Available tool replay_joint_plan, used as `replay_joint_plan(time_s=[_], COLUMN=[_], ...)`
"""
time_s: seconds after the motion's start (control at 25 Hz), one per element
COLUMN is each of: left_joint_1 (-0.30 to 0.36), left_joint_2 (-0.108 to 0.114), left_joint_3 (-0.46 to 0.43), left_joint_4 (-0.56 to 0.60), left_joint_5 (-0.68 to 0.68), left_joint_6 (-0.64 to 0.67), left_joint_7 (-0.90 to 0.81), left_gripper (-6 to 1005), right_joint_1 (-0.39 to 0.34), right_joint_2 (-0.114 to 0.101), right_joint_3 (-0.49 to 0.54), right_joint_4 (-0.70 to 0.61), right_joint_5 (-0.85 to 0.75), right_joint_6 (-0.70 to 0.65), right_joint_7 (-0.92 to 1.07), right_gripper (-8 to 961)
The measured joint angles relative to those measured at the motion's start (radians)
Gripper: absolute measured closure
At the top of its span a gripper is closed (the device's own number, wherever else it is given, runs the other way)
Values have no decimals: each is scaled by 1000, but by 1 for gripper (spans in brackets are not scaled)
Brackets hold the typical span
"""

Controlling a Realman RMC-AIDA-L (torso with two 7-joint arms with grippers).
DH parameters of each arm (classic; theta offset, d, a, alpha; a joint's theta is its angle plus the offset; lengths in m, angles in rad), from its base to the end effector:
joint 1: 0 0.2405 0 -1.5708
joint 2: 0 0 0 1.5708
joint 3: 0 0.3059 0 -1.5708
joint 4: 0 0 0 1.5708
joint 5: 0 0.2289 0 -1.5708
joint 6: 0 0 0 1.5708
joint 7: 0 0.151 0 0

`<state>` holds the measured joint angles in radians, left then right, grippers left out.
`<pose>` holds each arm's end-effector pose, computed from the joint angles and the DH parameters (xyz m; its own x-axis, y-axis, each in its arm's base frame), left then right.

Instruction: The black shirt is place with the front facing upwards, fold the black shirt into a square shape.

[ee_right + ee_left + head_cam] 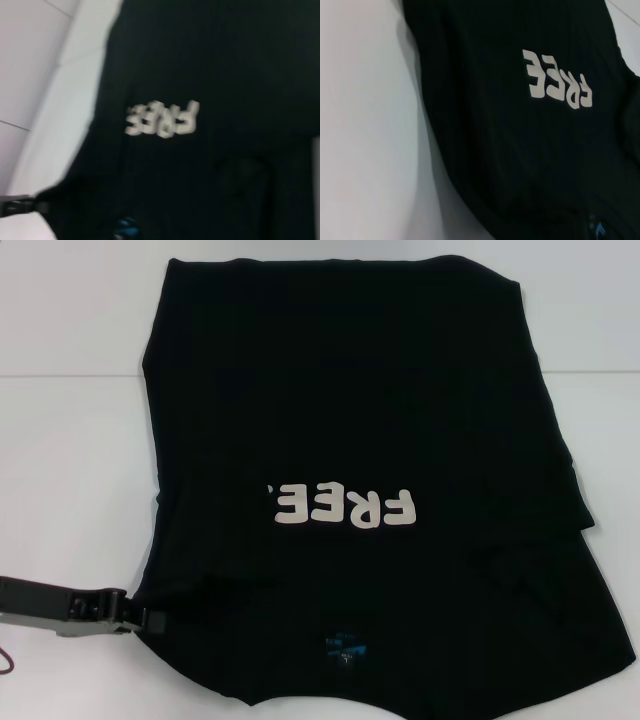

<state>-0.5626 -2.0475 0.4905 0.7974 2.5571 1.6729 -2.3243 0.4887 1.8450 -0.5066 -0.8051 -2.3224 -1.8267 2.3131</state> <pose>-0.3612 0.3505 0.0070 0.1840 0.9635 0.1944 0.9826 -0.1854 -0.0110 0.3760 0.3432 0.1101 0.2181 -0.9257 -0.3089 -0.9703 -0.2396 0.0329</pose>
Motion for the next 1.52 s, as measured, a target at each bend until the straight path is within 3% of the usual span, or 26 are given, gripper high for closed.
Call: replay_joint_plan(time_s=[0.08,0.32,1.52], left_joint_1=[1,2,-1], left_joint_2=[1,-2,-1], left_joint_3=[0,-3,-4], left_joint_4=[2,10,6], left_joint_5=[0,-5,-25], left_joint_6=[6,14,10], left_joint_7=[7,20,24], left_gripper=[977,977,974], right_joint_1=[28,91,100], right_joint_2=[-4,12,70], right_joint_3=[-2,-5,-115], right_joint_4=[-16,-25,52], right_joint_5=[-67,-286,-313], right_joint_6=[-3,-3,153], right_joint_7=[50,98,60], right_gripper=[219,220,219])
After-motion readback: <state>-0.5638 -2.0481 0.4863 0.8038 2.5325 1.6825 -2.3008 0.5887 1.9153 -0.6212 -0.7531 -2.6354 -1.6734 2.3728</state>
